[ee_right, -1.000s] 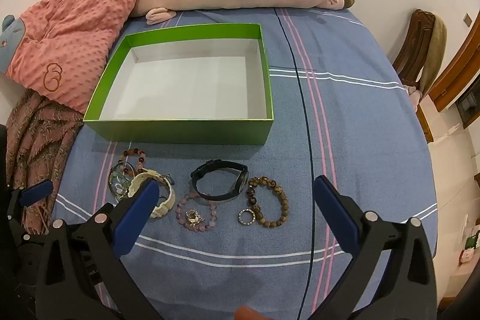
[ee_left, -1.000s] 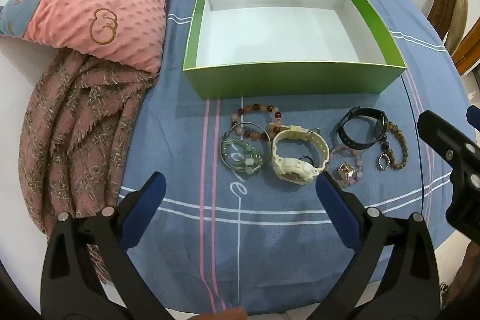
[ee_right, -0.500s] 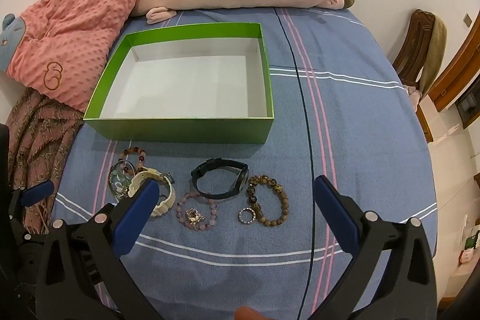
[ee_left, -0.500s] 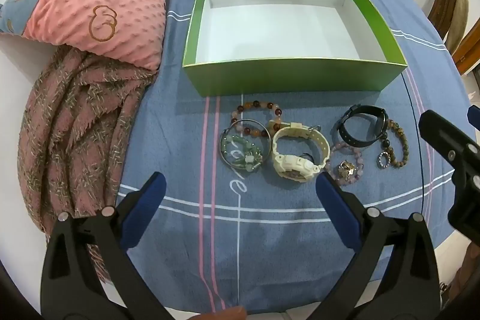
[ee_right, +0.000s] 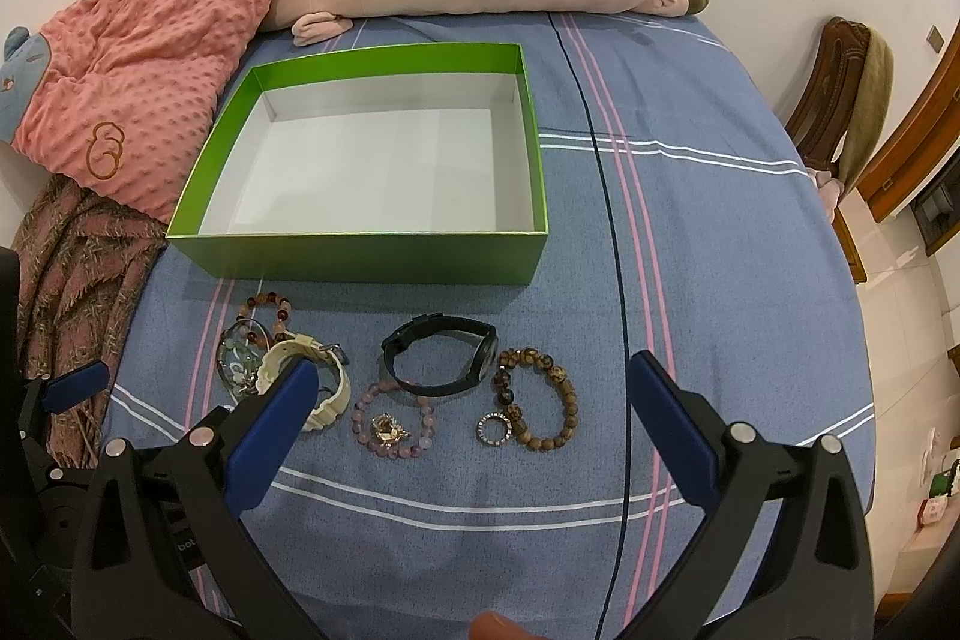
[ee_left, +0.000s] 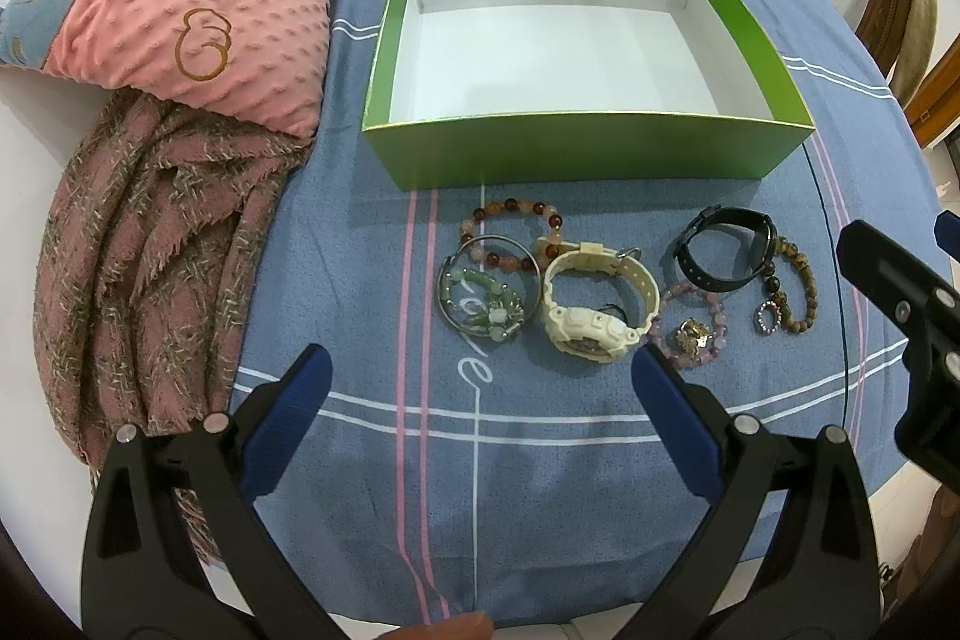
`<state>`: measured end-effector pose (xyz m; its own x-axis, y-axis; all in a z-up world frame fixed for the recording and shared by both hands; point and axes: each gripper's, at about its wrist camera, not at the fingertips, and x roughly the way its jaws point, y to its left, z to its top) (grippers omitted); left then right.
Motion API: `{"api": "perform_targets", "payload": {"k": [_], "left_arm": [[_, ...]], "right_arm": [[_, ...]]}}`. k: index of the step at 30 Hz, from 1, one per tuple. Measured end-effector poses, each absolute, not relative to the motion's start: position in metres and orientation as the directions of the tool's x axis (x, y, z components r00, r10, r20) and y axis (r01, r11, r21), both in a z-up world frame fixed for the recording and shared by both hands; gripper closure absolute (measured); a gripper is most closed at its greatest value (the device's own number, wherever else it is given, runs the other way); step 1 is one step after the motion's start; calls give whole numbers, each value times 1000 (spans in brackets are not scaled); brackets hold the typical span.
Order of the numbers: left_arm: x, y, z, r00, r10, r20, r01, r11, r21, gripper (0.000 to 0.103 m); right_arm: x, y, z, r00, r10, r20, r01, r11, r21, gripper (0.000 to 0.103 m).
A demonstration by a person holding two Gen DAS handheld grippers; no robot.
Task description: Organize jewelry
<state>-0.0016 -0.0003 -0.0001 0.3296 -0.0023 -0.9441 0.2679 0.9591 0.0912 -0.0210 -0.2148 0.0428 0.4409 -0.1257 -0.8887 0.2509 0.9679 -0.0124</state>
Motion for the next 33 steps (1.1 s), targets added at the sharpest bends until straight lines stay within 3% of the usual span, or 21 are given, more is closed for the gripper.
{"api": "perform_targets", "payload": {"k": [33], "left_arm": [[0,0,-1,322,-3,-947,268,959,88,2]], "right_arm": [[-21,-215,43,439,-125,-890,250,968,-13,1]]}}
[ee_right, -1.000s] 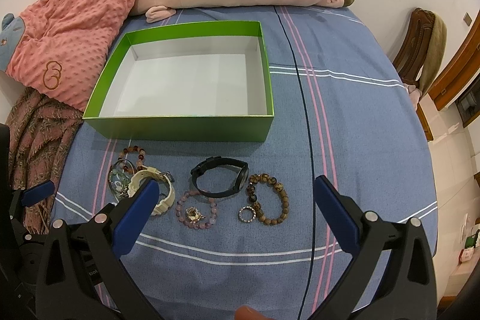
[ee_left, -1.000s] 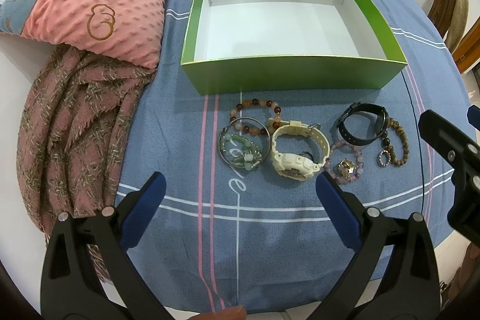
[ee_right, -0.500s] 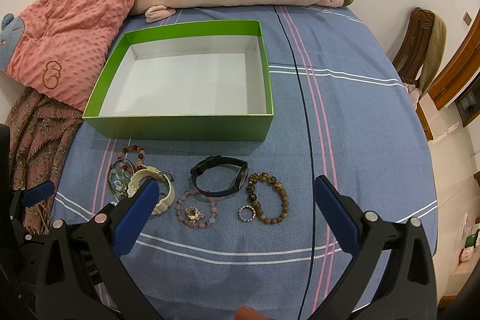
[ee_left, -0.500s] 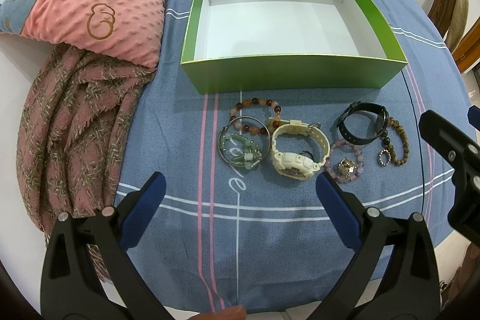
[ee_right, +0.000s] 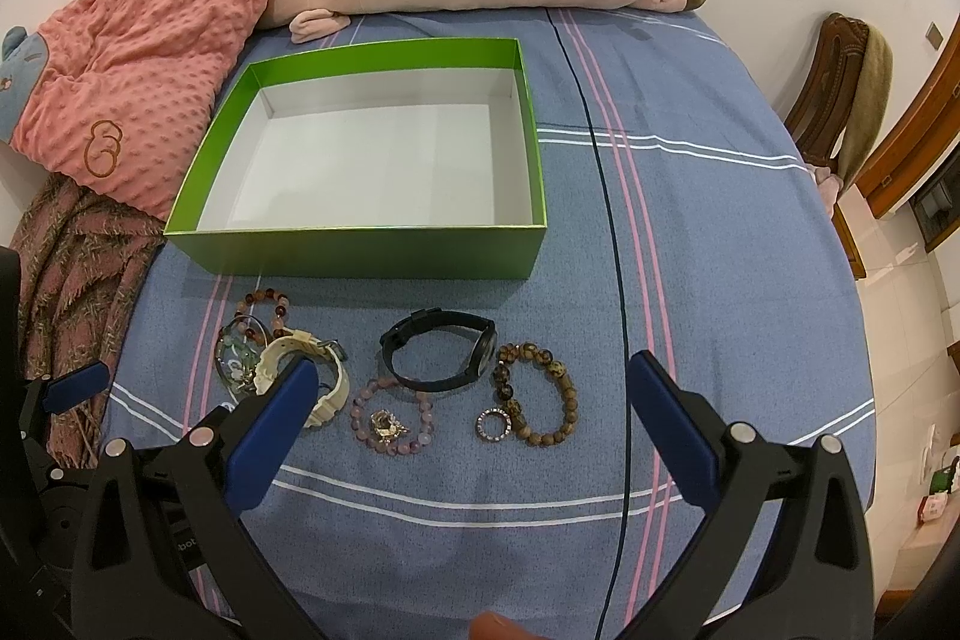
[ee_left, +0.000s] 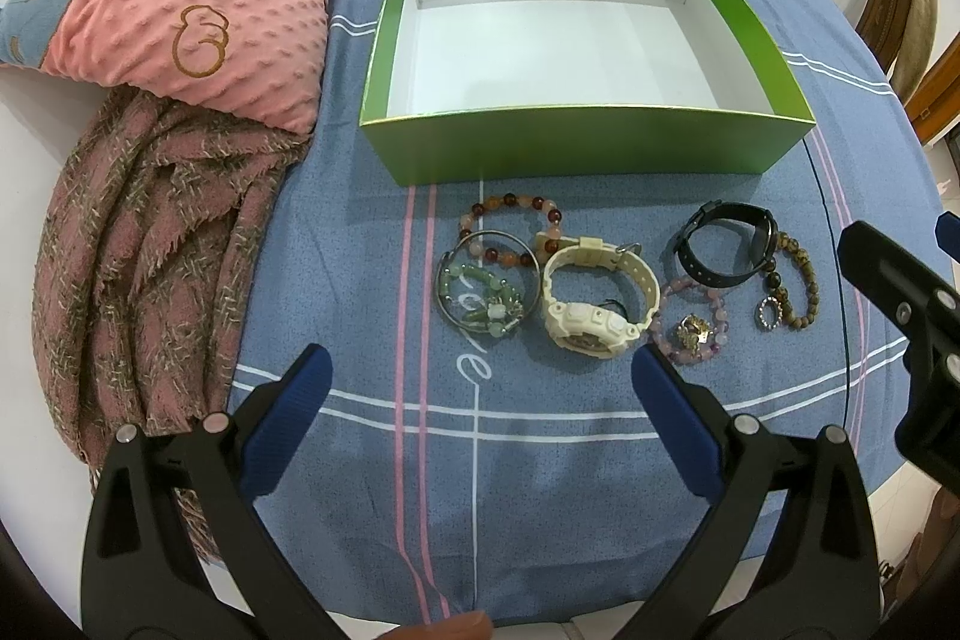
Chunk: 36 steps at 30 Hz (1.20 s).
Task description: Organize jewelry
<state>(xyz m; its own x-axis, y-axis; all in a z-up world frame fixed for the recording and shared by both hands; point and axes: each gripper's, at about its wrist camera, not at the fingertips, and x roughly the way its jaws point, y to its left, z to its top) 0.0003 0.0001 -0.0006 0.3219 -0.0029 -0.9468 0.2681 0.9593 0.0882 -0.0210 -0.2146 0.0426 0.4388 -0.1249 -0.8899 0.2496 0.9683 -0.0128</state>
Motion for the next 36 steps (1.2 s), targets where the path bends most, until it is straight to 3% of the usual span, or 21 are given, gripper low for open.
{"api": "perform_targets", "payload": {"k": [14,16,18,20,21,25,28,32,36], "left_arm": [[-3,3,-13,323,0,-946,240,967,82,6],[-6,5,-17,303,-10,-953,230,971,62,15],[-10,8,-20,292,-26,-956,199,979,34,23],[-10,11,-26,271,-39,-962,161,987,5,28],[-9,11,-29,263,-40,-964,145,989,-1,28],[1,11,-33,229,-43,-972,-8,999,-46,28],[2,5,-26,282,6,-959,-81,997,-18,17],[6,1,-31,269,15,-963,-126,992,-20,17],[9,4,-40,256,12,-967,-153,988,-29,17]], "right_arm": [[-13,-248,37,408,-202,-891,289,954,-84,1],[-9,-266,30,382,-173,-908,277,959,-66,12],[-8,-274,21,349,-134,-928,259,965,-42,34],[-5,-274,12,323,-88,-942,229,973,-13,48],[-3,-272,6,307,-76,-949,202,979,-13,50],[10,-257,-17,276,-35,-960,99,995,-7,50],[23,-248,-29,266,-11,-964,40,999,0,50],[33,-234,-45,238,-15,-971,-44,999,-26,49],[35,-224,-57,216,-23,-976,-101,994,-46,41]]}}
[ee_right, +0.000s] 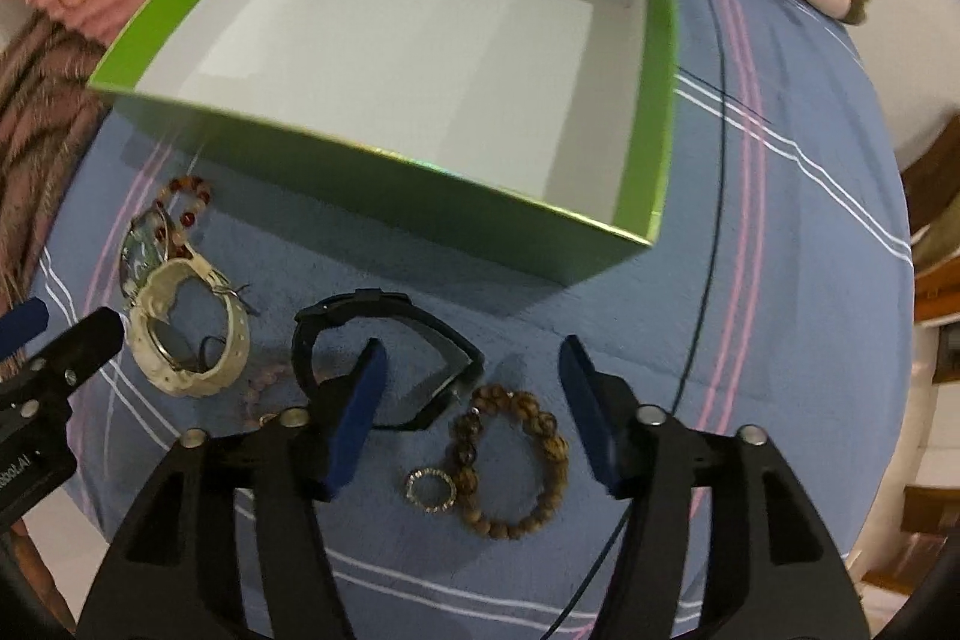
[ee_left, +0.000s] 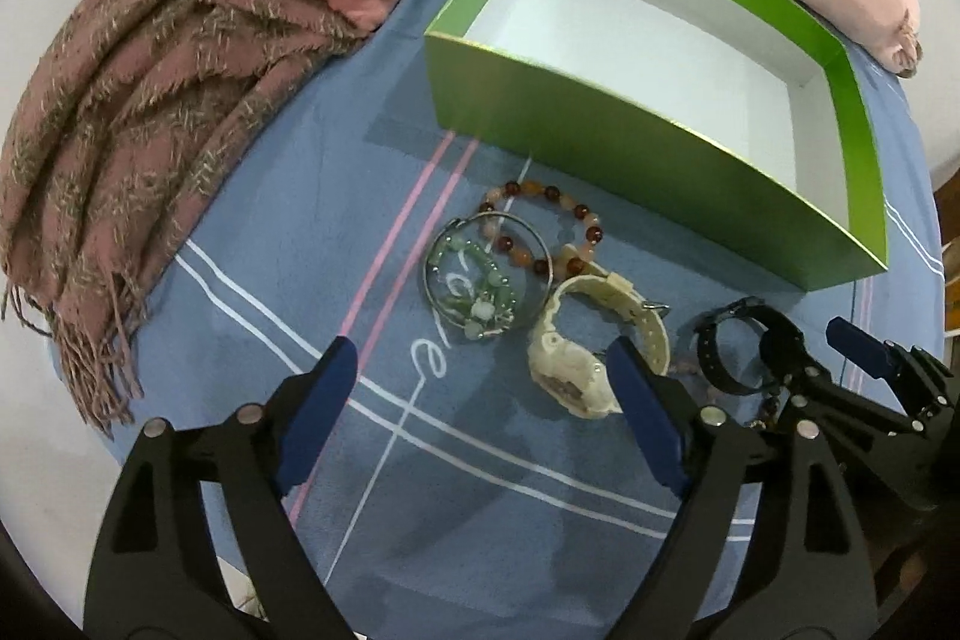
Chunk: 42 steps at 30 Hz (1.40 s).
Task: Organize jewelry
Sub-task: 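Lower the left tool onto the cream watch while the right tool reaches the black watch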
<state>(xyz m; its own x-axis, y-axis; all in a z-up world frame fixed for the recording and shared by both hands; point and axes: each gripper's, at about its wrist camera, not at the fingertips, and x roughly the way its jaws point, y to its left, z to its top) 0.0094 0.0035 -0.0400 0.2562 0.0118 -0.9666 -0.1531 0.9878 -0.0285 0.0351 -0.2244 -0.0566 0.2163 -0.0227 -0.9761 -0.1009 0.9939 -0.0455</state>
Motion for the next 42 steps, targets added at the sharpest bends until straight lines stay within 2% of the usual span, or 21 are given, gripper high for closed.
{"api": "perform_targets", "payload": {"k": [7,8,9,12,14,25,28,31,32,33,36,38,42], "left_arm": [[17,5,-54,231,-19,-973,-172,983,-60,16],[18,5,-54,230,-14,-973,-173,983,-55,16],[18,4,-56,229,-12,-973,-172,984,-53,16],[19,0,-55,229,-30,-973,-169,983,-70,16],[19,-2,-52,232,-37,-972,-168,983,-78,16],[15,-19,-56,197,-35,-980,-180,981,-71,16],[14,-18,-61,178,-63,-982,-194,976,-98,23],[13,-21,-62,178,-92,-980,-185,975,-125,36],[13,-22,-62,179,-101,-979,-179,975,-133,42],[12,-24,-62,179,-126,-976,-167,973,-157,52],[7,-22,-70,152,-165,-975,-146,971,-187,69],[5,-21,-73,135,-172,-976,-139,972,-191,74],[0,-15,-76,122,-224,-967,-137,961,-240,74]], "right_arm": [[37,-221,-70,191,-30,-981,-133,990,-56,41],[36,-220,-70,189,-35,-981,-135,989,-61,45],[35,-219,-71,187,-28,-982,-139,989,-55,57],[34,-217,-73,174,-6,-985,-157,987,-34,74],[32,-217,-73,179,-2,-984,-164,986,-32,78],[20,-221,-71,191,20,-981,-183,983,-16,86],[23,-218,-68,193,17,-981,-187,982,-20,86],[25,-220,-62,193,16,-981,-196,980,-22,86],[25,-217,-63,193,16,-981,-197,980,-23,86],[26,-217,-63,193,16,-981,-197,980,-23,86],[26,-219,-62,191,24,-981,-192,981,-14,86],[26,-222,-61,190,29,-981,-187,982,-7,86],[27,-232,-55,190,45,-981,-169,986,13,86]]}}
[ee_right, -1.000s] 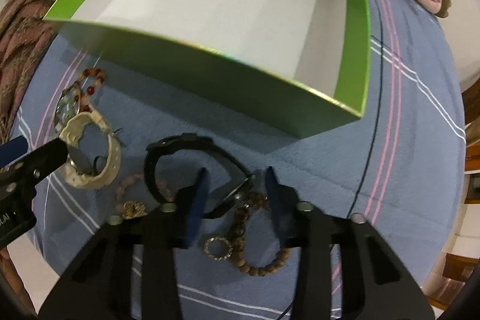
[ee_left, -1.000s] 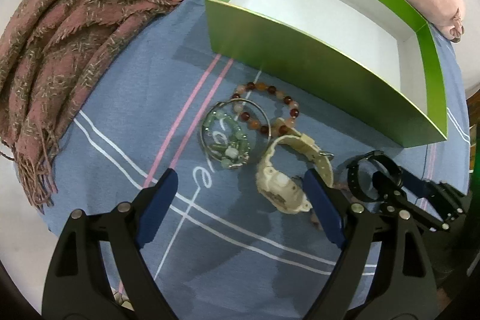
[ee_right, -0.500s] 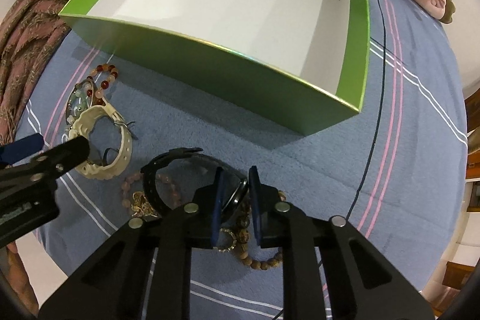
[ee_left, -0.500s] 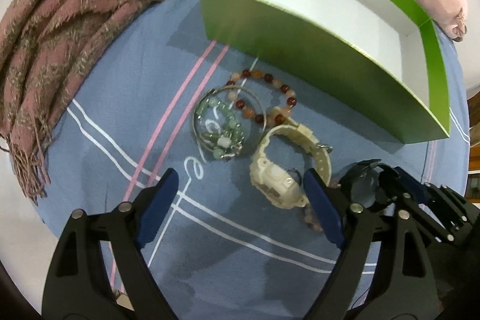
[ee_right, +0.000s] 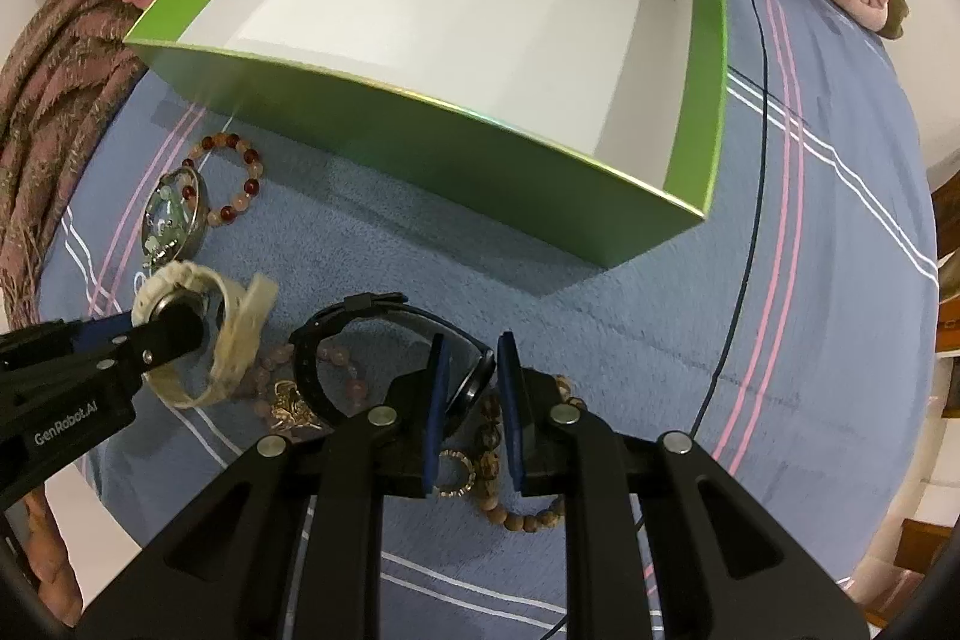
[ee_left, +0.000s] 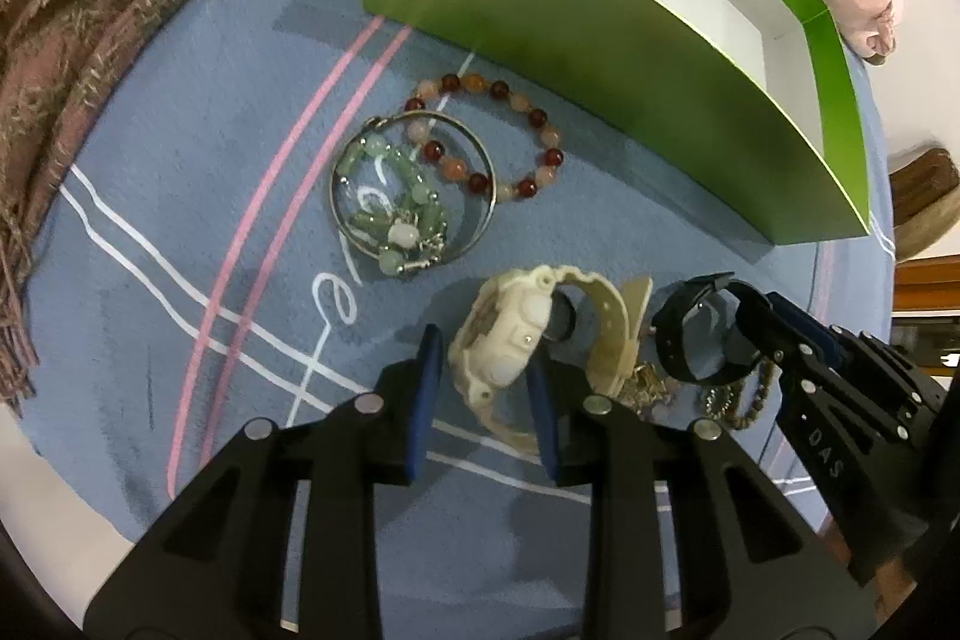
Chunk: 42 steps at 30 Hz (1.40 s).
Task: Organize jewelry
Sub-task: 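Close the left tool on the cream watch while the right tool grips the black watch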
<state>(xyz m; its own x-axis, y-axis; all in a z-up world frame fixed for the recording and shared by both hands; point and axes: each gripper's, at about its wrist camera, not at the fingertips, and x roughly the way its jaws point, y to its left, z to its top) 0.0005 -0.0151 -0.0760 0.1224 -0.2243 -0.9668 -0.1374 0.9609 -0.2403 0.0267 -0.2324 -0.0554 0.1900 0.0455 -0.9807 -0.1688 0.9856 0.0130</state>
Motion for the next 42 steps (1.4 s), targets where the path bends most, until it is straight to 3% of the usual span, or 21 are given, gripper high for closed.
{"api": "perform_targets", "payload": {"k": [9,24,31,42], "left_arm": [[-3,-15,-74,131,-199,-971,-98,972,-212,68],[-11,-40,-73,141,-174,-974,-98,977,-189,67],[-10,-39,-73,149,-172,-974,-70,980,-184,77],[-10,-23,-55,174,-241,-955,-98,961,-260,77]], "right_arm": [[29,-251,-62,189,73,-979,-149,988,45,86],[40,-241,-70,171,29,-985,-181,983,-3,84],[40,-230,-68,170,35,-985,-192,981,2,85],[42,-239,-55,203,52,-978,-172,985,17,87]]}}
